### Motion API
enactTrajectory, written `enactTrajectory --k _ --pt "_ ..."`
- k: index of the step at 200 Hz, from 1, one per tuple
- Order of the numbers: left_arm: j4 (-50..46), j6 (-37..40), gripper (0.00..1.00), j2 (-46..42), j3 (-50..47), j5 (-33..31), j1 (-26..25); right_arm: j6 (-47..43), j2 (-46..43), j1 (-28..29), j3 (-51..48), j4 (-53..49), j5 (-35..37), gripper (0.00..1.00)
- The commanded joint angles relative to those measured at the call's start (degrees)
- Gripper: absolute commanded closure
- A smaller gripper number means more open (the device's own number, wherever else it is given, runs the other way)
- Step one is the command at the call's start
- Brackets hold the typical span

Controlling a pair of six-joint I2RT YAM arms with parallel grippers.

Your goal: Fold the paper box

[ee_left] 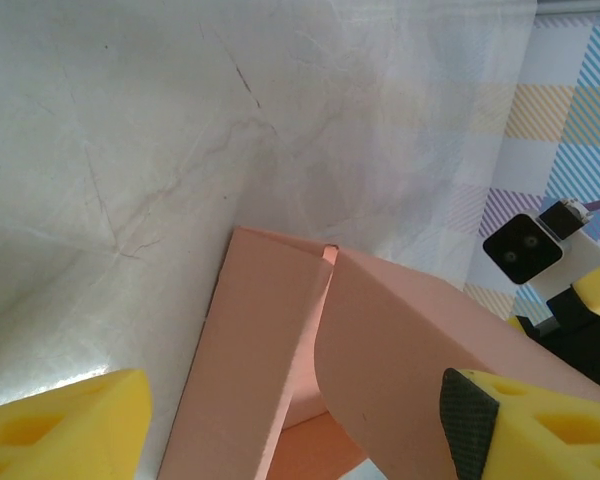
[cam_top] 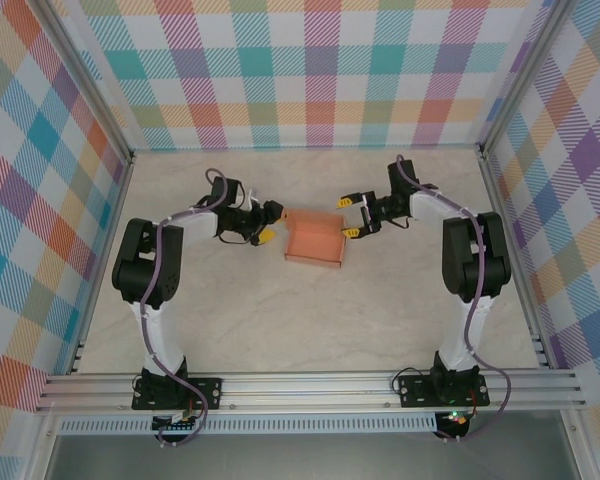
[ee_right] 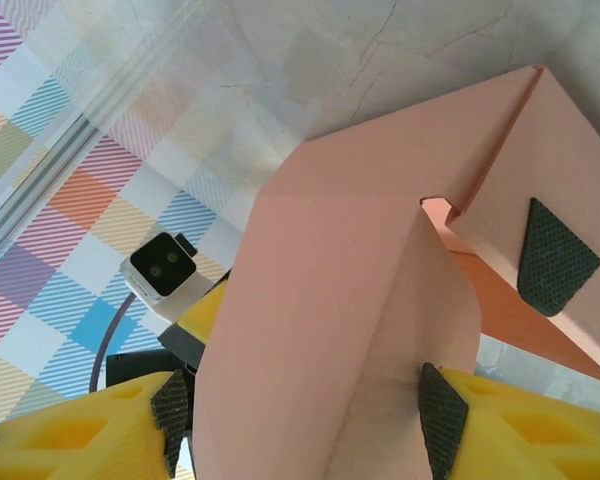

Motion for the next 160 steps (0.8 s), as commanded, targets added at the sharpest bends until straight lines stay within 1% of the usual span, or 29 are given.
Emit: enactTrajectory --k 1,18,45,85,105,121,142,160 --pt "-1.89 1.35 0.23 -1.94 -0.44 1.85 -1.62 -1.59 1.42 0.35 2.7 -2.53 -1.64 0.37" --pt "-3.23 1.95 0.24 -1.37 0.21 1.35 -2.07 -4.57 1.97 0.34 3.87 -5.36 -1.51 0.38" --pt "-3.35 3.12 0.24 -0.76 0.26 0.64 -3.63 -7.63 2.58 0.34 3.6 -6.85 -1.5 0.43" --pt "-2.05 2.63 0.24 -0.49 -0.5 0.32 -4.85 -15.07 3.8 0.34 5.78 -12.06 -0.93 0.44" --pt "-3.33 3.77 0.24 -0.38 -0.28 0.24 -5.07 -18.31 4.31 0.34 7.12 -14.92 -0.71 0.44" --pt "-4.63 5.8 0.24 -0.47 -0.66 -0.53 -5.24 -20.62 4.73 0.34 7.93 -16.39 -0.47 0.45" --pt "-9.58 11.88 0.24 -0.04 -0.58 -4.08 -5.59 -26.75 5.64 0.34 10.68 -21.31 1.85 0.45" --pt "-10.33 14.04 0.25 0.24 -1.88 -5.92 -5.6 -31.69 6.19 0.34 12.43 -25.18 3.95 0.46"
